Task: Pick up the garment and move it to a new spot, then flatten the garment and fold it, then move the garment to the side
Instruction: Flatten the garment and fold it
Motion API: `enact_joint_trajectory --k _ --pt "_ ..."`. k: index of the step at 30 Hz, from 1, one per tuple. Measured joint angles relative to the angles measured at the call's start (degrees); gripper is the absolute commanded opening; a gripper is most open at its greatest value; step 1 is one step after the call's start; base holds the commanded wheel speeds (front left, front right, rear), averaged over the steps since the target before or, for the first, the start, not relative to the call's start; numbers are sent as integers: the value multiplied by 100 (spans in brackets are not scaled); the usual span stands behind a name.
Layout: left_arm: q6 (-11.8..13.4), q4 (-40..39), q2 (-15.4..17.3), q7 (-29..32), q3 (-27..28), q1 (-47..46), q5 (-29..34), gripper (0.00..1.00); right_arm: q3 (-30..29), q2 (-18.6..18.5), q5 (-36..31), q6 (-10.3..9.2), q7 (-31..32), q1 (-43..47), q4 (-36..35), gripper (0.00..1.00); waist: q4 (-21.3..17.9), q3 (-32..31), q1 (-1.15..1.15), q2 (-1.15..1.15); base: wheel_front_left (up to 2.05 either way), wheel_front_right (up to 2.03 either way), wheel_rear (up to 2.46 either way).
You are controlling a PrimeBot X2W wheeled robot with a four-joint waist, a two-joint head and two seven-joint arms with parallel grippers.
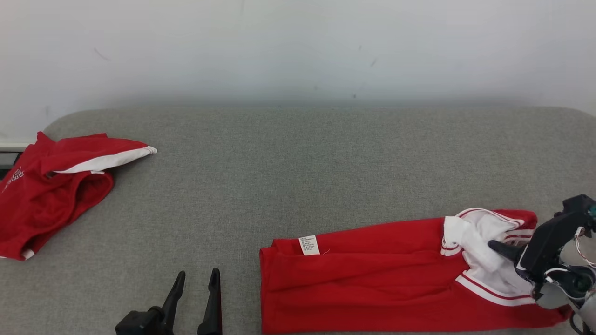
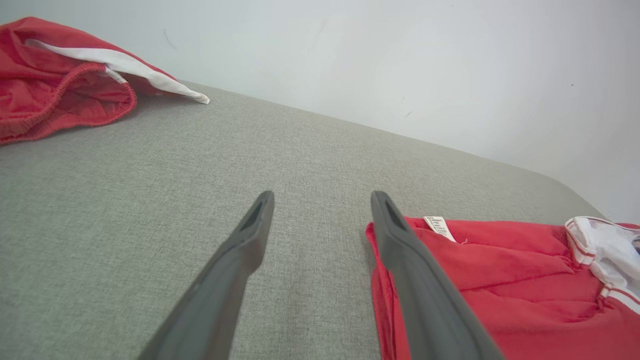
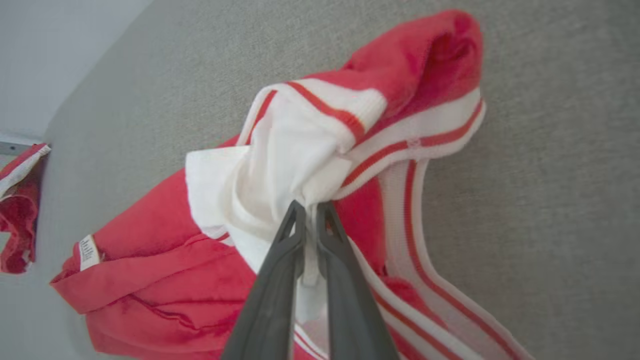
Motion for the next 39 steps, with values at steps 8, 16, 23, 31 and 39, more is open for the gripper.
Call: enact_joint_trajectory --k 8,16,23,31,39 --pt "0 105 -30 87 -60 5 0 100 -237 -64 799 8 1066 107 -1163 0 -29 -198 0 0 0 0 0" --pt "0 176 -44 162 -138 123 -2 100 -360 -176 1301 8 1580 427 -2112 0 52 -397 -1 0 0 0 0" --pt "-7 182 -71 236 -274 137 -2 100 -402 -121 1408 8 1610 533 -2630 0 224 -417 -1 0 0 0 0" --pt "-8 188 -185 302 -439 30 -2 100 -394 -3 1336 -219 1459 497 -2917 0 503 -293 -1 0 0 0 0" --pt "-8 256 -233 305 -568 -175 -8 100 -231 140 1152 -517 1426 328 -3029 0 844 -144 -1 0 0 0 0"
